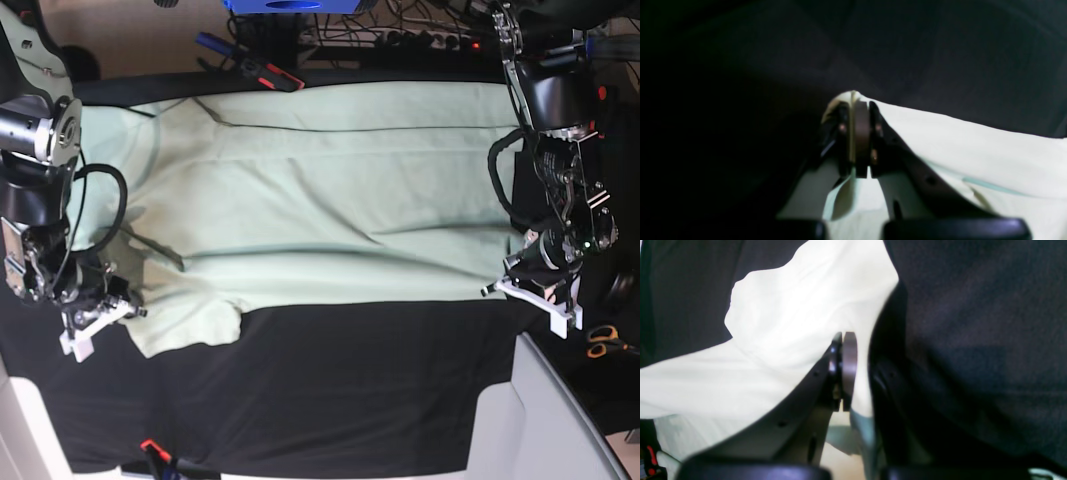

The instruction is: Fold the T-shirt properly

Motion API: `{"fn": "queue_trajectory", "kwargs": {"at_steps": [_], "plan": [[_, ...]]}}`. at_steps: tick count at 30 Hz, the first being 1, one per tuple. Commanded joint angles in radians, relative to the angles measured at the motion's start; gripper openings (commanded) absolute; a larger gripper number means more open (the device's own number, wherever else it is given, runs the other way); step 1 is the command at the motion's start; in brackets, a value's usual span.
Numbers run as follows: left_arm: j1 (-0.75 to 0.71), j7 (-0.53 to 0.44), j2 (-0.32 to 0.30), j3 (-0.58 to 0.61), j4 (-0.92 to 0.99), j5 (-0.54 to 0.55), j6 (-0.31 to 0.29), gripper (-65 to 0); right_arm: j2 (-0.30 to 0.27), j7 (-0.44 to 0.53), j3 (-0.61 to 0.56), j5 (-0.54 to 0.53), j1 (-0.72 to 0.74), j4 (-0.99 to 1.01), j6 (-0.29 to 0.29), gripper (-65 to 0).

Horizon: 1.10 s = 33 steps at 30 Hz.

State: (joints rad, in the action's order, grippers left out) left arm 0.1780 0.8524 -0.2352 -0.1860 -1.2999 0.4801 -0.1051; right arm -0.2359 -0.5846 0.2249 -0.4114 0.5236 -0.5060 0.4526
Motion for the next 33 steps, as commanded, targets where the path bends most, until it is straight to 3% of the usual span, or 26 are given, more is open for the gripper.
{"fn": "queue_trajectory", "kwargs": {"at_steps": [1, 5, 22, 27, 33], "plan": [[0.022, -0.015, -0.016, -0.002, -0.020, 0.007, 0.002, -65.0, -0.015, 0.021, 0.005, -0.013, 0.042, -0.019, 0.015, -64.9], [0.041, -0.017, -0.026, -0.002, -0.016, 0.007, 0.002, -65.0, -0.015, 0.022, 0.005, -0.013, 0.050, -0.033, 0.101, -64.9], [0.042, -0.020, -0.026, -0.010, -0.024, 0.007, 0.002, -65.0, -0.016, 0.021, -0.003, -0.007, 0.060, -0.142, 0.113, -64.9], [0.033, -0.022, -0.028, -0.010, -0.024, 0.007, 0.002, -65.0, -0.046, 0.021, -0.003, -0.005, 0.051, -0.138, 0.226, -64.9], [0.031, -0.022, -0.028, -0.004, -0.025, 0.007, 0.002, -65.0, -0.076, 0.021, -0.005, -0.005, 0.028, -0.141, 0.243, -64.9]]}}
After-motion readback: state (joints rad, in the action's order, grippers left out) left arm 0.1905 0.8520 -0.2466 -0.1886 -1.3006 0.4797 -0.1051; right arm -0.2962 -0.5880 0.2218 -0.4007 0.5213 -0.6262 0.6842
